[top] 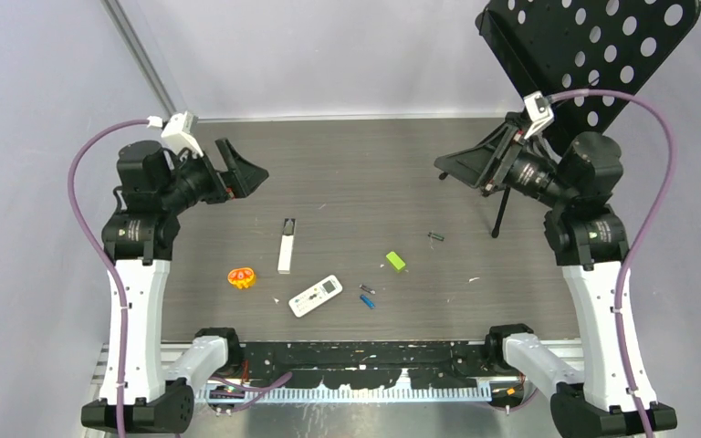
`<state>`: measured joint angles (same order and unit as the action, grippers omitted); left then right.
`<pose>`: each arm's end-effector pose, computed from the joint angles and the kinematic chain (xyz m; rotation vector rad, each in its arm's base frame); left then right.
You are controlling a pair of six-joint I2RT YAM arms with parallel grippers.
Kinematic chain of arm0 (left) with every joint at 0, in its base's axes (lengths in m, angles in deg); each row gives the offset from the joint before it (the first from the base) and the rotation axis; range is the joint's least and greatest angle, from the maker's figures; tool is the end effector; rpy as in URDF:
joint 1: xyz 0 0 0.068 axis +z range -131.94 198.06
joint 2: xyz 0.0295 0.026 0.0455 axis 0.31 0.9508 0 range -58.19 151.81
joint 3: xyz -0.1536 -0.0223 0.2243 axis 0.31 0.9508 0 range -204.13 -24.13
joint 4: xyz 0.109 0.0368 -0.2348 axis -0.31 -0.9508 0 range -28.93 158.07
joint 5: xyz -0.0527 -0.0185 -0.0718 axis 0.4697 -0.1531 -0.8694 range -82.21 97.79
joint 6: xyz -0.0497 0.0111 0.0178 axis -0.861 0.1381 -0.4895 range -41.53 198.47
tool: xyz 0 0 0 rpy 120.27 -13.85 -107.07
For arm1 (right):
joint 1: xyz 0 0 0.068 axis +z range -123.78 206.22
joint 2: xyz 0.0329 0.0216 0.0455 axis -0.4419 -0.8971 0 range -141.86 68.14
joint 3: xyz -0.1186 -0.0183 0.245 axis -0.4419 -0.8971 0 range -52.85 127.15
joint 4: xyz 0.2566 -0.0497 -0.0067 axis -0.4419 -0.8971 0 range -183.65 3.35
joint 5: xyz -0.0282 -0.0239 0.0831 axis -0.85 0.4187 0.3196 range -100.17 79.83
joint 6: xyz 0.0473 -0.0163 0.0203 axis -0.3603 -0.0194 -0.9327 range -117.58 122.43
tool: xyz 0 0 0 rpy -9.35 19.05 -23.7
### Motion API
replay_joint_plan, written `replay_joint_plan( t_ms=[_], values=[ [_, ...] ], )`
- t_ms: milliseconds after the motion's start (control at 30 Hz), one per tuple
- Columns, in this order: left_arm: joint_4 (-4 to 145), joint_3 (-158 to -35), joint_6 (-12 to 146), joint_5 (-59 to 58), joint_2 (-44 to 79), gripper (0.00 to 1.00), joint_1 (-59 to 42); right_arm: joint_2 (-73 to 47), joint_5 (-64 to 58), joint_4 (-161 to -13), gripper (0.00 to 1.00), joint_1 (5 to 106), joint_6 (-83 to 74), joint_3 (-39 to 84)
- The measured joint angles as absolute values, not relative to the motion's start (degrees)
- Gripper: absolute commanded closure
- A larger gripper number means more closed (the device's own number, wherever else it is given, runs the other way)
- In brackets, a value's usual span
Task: Load the batteries into the remote control
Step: Pick up the remote control from the center of the board.
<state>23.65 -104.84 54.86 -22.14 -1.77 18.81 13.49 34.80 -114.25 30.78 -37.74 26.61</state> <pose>0.1713 -0.0156 0.4528 -0.0547 1.9475 -0.7668 0.1610 0.0381 0.4812 -0.1133 1.7479 1.2140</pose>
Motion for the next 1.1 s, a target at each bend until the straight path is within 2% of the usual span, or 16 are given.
replay_joint_plan(
  t_ms=[133, 300, 400, 533, 867, 967, 1100],
  values=[
    [25.9, -98.7, 54.2, -18.4, -2.0, 0.00, 18.8, 13.9, 37.3, -106.1, 0.34, 34.0, -42.6, 20.8],
    [29.6, -88.5, 51.3, -15.6, 0.6, 0.00, 17.7, 11.5, 35.7, -105.0, 0.30, 40.6, -42.0, 19.6],
    [30.8, -84.4, 50.2, -12.5, 3.8, 0.00, 13.8, 9.7, 33.5, -104.6, 0.29, 44.9, -41.2, 17.3],
    [30.3, -83.3, 50.4, -6.1, 9.7, 0.10, 8.4, 5.7, 29.4, -104.7, 0.29, 51.2, -39.9, 13.0],
    [29.7, -83.9, 48.6, 9.8, 29.5, 0.13, 0.5, -3.1, 21.1, -105.2, 0.29, 59.9, -39.0, 6.7],
    [30.1, -83.9, 48.4, 11.6, 33.1, 0.17, -1.7, -4.3, 19.7, -104.7, 0.29, 60.8, -39.0, 6.6],
    [31.3, -83.9, 48.4, 13.0, 35.5, 0.34, -2.7, -5.5, 18.4, -104.3, 0.29, 61.5, -39.1, 6.1]
  ],
)
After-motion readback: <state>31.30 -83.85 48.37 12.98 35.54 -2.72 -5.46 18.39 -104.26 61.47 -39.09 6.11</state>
